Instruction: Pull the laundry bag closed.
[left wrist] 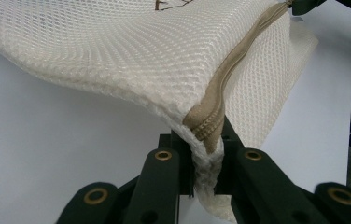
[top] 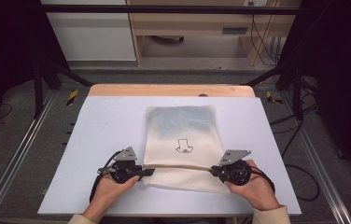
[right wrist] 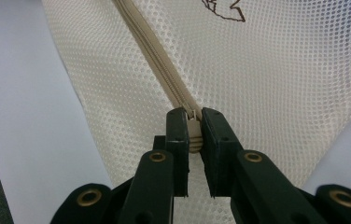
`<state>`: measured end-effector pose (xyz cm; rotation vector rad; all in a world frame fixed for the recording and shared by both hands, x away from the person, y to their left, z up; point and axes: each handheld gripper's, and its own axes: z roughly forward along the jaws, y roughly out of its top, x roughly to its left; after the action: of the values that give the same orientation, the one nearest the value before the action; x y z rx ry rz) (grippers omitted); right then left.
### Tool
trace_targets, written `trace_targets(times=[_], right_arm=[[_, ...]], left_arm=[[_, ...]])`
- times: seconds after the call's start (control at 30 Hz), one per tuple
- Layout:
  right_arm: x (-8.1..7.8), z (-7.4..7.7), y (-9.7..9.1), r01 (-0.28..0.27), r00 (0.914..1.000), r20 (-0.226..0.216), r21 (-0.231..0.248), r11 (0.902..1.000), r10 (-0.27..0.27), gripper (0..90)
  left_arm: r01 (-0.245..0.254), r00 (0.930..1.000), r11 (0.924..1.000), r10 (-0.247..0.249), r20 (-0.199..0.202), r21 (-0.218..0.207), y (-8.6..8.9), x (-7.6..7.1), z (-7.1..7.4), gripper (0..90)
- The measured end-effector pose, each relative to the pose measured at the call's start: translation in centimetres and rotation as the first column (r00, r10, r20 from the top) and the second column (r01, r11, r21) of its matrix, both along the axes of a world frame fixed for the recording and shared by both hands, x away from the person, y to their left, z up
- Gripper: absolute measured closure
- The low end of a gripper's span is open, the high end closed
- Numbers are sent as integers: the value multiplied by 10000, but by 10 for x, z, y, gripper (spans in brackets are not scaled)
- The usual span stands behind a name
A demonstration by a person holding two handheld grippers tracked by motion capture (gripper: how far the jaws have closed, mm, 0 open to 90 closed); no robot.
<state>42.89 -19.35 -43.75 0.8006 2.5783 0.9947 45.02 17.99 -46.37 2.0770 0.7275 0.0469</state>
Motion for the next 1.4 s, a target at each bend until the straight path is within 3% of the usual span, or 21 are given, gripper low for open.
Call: trace_targets(times=[1.4], right_arm=[[-3, -2, -18, 385, 9992, -59, 99, 9992, -384, 820]], left_arm=[[9, 10000, 10000, -9, 19, -19, 0, 0, 0, 826]])
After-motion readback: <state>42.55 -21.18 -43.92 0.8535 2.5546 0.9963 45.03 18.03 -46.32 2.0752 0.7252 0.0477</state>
